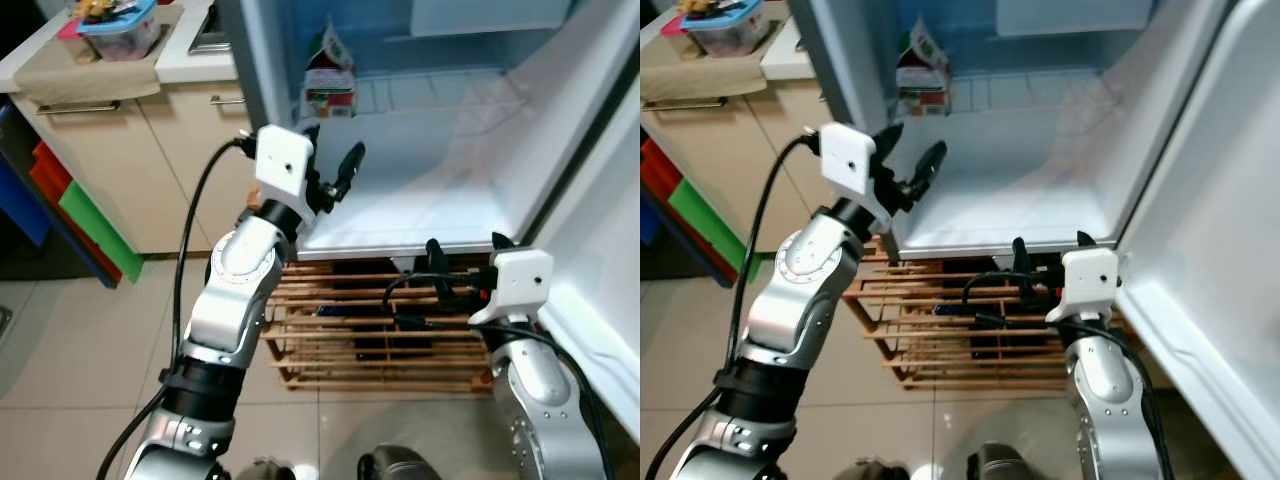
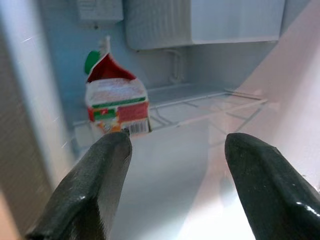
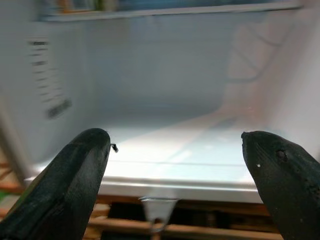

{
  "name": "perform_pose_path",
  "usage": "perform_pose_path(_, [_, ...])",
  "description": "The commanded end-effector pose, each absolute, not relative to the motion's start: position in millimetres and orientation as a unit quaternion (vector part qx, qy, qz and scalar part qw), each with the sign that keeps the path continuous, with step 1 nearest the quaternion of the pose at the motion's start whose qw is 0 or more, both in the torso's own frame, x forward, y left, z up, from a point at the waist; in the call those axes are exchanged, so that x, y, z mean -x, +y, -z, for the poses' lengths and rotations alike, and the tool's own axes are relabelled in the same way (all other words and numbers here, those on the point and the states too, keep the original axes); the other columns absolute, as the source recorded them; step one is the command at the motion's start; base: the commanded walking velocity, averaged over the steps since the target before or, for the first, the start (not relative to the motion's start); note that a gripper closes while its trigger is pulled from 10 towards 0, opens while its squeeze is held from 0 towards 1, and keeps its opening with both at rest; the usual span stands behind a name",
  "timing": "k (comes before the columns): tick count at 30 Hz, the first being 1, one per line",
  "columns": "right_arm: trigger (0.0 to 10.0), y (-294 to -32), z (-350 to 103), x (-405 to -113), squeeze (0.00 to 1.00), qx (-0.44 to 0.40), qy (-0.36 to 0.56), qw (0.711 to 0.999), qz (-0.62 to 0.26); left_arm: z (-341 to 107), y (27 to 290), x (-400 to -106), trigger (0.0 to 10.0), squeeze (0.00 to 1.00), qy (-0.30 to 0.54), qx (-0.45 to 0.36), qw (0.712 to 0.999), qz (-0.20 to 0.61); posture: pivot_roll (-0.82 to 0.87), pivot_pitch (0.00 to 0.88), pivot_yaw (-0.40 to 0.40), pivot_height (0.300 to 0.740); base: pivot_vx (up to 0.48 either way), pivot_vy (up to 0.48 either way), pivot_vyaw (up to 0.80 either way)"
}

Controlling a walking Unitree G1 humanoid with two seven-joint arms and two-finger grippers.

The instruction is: Restocking fridge

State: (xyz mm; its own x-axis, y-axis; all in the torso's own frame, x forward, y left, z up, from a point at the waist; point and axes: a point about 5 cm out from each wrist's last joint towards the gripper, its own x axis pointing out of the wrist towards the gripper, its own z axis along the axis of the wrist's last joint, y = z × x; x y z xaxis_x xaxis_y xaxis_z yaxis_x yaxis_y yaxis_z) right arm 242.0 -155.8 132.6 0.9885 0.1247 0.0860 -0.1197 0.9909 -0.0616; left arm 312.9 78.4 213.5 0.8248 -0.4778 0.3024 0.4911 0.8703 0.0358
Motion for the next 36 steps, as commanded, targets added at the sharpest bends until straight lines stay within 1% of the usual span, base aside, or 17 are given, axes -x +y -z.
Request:
perform_pose_path(1, [10.0, -155.5, -142.8, -244.1, 0.00, 0.019, -0.060, 0.996, -0.065, -222.9, 75.9, -302.8, 10.0, 0.00, -0.169, 0.037, 0.945, 0.279, -0.26, 0.131, 0.097, 0.740, 0.000, 0.000, 0.00])
perform_pose_path(4, [10.0, -150.6, -155.9, -260.4, 0.00, -0.005, -0.072, 0.994, -0.076, -215.1, 85.9, -281.3, 10.0, 0.00, -0.149, 0.035, 0.941, 0.301, -0.22, 0.139, 0.086, 0.740, 0.000, 0.000, 0.00])
perform_pose_path(6, [10.0, -149.8, -157.5, -264.6, 0.00, -0.011, -0.073, 0.994, -0.077, -209.2, 90.3, -276.4, 10.0, 0.00, -0.136, 0.028, 0.944, 0.300, -0.19, 0.146, 0.075, 0.740, 0.000, 0.000, 0.00])
perform_pose_path(8, [10.0, -145.6, -157.6, -278.0, 0.00, -0.017, -0.070, 0.994, -0.087, -185.5, 109.3, -258.8, 10.0, 0.00, -0.095, -0.004, 0.957, 0.275, -0.15, 0.154, 0.054, 0.740, 0.000, 0.000, 0.00])
perform_pose_path(9, [10.0, -145.6, -157.6, -278.0, 0.00, -0.017, -0.070, 0.994, -0.087, -185.5, 109.3, -258.8, 10.0, 0.00, -0.095, -0.004, 0.957, 0.275, -0.15, 0.154, 0.054, 0.740, 0.000, 0.000, 0.00])
perform_pose_path(11, [10.0, -142.0, -156.6, -288.9, 0.00, -0.014, -0.065, 0.993, -0.097, -171.6, 126.2, -244.5, 10.0, 0.00, -0.067, -0.009, 0.970, 0.231, -0.09, 0.159, 0.023, 0.740, 0.000, 0.000, 0.00])
perform_pose_path(12, [10.0, -140.6, -155.7, -293.2, 0.00, -0.014, -0.061, 0.993, -0.100, -169.2, 130.5, -241.2, 10.0, 0.00, -0.063, -0.007, 0.975, 0.215, -0.08, 0.160, 0.018, 0.740, 0.000, 0.000, 0.00])
perform_pose_path(13, [10.0, -137.6, -155.4, -299.2, 0.00, -0.013, -0.058, 0.992, -0.107, -165.1, 132.9, -238.5, 10.0, 0.00, -0.059, -0.014, 0.978, 0.201, -0.05, 0.159, 0.000, 0.740, 0.000, 0.000, 0.00])
perform_pose_path(16, [10.0, -129.1, -158.3, -314.3, 0.00, -0.018, -0.059, 0.991, -0.122, -157.6, 132.9, -230.2, 10.0, 0.00, -0.055, -0.036, 0.978, 0.198, -0.03, 0.161, -0.017, 0.740, 0.000, 0.000, 0.00])
perform_pose_path(18, [10.0, -122.4, -162.6, -324.4, 0.00, -0.020, -0.066, 0.989, -0.130, -142.8, 139.8, -223.8, 10.0, 0.00, -0.032, -0.057, 0.979, 0.193, -0.01, 0.162, -0.027, 0.740, 0.000, 0.000, 0.00])
perform_pose_path(21, [10.0, -119.8, -165.7, -331.2, 0.00, -0.023, -0.070, 0.989, -0.131, -142.7, 142.9, -222.8, 10.0, 0.00, -0.031, -0.052, 0.982, 0.180, 0.01, 0.167, -0.032, 0.740, 0.000, 0.000, 0.00])
perform_pose_path(24, [10.0, -115.6, -171.0, -340.5, 0.00, -0.029, -0.078, 0.988, -0.128, -156.4, 140.5, -231.3, 10.0, 0.00, -0.056, -0.042, 0.984, 0.164, 0.02, 0.168, -0.036, 0.740, 0.000, 0.000, 0.00])
perform_pose_path(27, [10.0, -114.5, -175.2, -345.6, 0.00, -0.033, -0.090, 0.988, -0.121, -164.5, 135.6, -236.6, 10.0, 0.00, -0.072, -0.039, 0.982, 0.167, 0.03, 0.171, -0.034, 0.740, 0.000, 0.000, 0.00])
perform_pose_path(30, [10.0, -113.7, -187.3, -353.7, 0.00, -0.031, -0.121, 0.988, -0.096, -172.1, 129.8, -239.8, 10.0, 0.00, -0.088, -0.042, 0.979, 0.176, 0.03, 0.181, -0.021, 0.740, 0.000, 0.000, 0.00])
perform_pose_path(36, [10.0, -120.0, -225.7, -372.5, 0.00, -0.006, -0.193, 0.981, -0.031, -176.8, 130.7, -235.8, 10.0, 0.00, -0.086, -0.047, 0.977, 0.189, 0.07, 0.214, 0.008, 0.740, 0.000, 0.000, 0.00])
